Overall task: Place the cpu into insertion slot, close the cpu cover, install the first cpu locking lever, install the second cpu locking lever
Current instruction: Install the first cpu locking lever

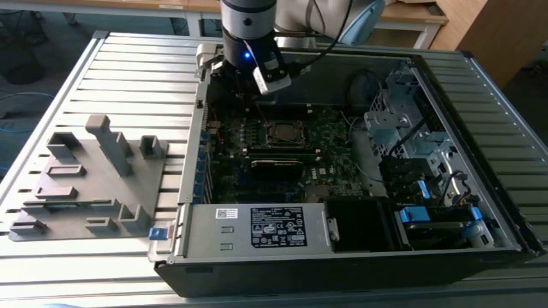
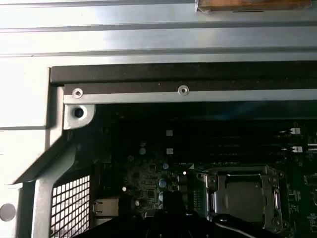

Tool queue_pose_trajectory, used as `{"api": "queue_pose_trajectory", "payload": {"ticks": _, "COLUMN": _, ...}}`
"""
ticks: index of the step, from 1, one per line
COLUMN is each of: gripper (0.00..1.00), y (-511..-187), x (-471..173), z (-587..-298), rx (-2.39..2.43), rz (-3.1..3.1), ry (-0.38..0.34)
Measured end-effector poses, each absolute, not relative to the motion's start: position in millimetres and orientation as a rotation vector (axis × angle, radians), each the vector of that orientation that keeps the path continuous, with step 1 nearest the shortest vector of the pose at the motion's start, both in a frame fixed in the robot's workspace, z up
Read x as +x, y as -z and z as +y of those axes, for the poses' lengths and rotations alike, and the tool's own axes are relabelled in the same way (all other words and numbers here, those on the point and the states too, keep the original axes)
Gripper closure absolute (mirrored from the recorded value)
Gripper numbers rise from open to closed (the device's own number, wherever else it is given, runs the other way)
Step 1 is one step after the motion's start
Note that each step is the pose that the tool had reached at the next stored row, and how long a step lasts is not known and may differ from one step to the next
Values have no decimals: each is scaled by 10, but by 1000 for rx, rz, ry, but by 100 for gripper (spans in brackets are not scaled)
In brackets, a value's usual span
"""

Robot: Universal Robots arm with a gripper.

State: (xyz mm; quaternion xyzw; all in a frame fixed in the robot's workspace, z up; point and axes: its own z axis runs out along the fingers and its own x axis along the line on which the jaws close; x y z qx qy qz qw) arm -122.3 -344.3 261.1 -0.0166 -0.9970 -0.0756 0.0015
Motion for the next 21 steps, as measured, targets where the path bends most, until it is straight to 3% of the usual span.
{"api": "queue_pose_trajectory", "payload": {"ticks": 9, "gripper": 89, "y": -2579, "x": -1221, "z": -3442, "rx": -52, "rz": -3115, "ry": 334}}
{"api": "queue_pose_trajectory", "payload": {"ticks": 21, "gripper": 89, "y": -2514, "x": -1221, "z": -3420, "rx": -53, "rz": -3109, "ry": 355}}
